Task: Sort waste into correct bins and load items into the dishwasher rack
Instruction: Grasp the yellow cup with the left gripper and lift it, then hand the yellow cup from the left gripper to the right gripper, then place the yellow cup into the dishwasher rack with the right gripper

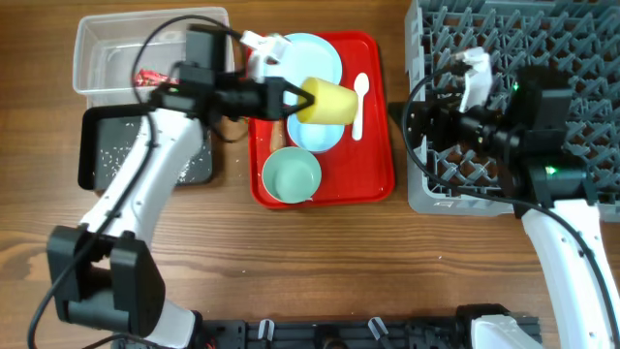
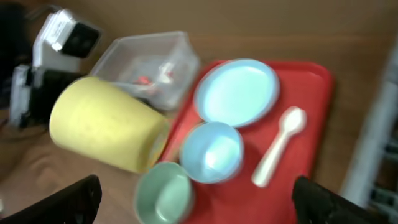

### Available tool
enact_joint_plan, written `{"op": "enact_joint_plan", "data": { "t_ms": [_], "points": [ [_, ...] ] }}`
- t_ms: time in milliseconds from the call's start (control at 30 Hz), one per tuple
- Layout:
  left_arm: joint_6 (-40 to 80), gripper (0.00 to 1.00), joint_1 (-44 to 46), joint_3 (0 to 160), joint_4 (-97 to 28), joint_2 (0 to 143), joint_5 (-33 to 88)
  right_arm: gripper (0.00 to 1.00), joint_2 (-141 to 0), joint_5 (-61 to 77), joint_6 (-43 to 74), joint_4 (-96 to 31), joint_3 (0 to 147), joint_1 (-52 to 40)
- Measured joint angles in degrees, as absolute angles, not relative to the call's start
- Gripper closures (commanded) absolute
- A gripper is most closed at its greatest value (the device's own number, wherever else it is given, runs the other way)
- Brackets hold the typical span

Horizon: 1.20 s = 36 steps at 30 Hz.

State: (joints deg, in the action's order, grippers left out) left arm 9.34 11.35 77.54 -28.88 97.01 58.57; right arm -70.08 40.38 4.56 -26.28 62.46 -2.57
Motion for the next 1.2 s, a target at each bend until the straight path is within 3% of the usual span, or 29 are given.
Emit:
{"op": "enact_joint_plan", "data": {
  "t_ms": [233,400,633,700,867,1000,1200],
  "points": [
    [9.52,0.96,8.14,77.54,-24.12,97.01,78.26,0.00,-78.70,64.42,1.32,-10.24,62.41,-2.59],
    [9.54,0.96,9.21,77.54,-24.12,97.01,81.34,0.00,-83.66,72.53,3.79,0.58,62.39,-5.13],
    [9.54,0.96,10.63,77.54,-24.10,97.01,81.23,0.02,-84.31,75.07,6.44,5.65,62.39,-10.72],
    [9.54,0.96,10.72,77.54,-24.10,97.01,80.99,0.07,-84.31,75.22,6.70,5.74,62.39,-11.31],
    [9.54,0.96,10.72,77.54,-24.10,97.01,79.92,0.34,-84.31,75.42,7.68,6.04,62.39,-11.49],
    [9.52,0.96,10.76,77.54,-24.10,97.01,79.77,0.33,-84.44,75.18,8.14,6.02,62.39,-11.38],
    [9.52,0.96,10.76,77.54,-24.10,97.01,79.02,0.18,-84.44,75.16,8.14,5.39,62.39,-11.60]
  ]
}}
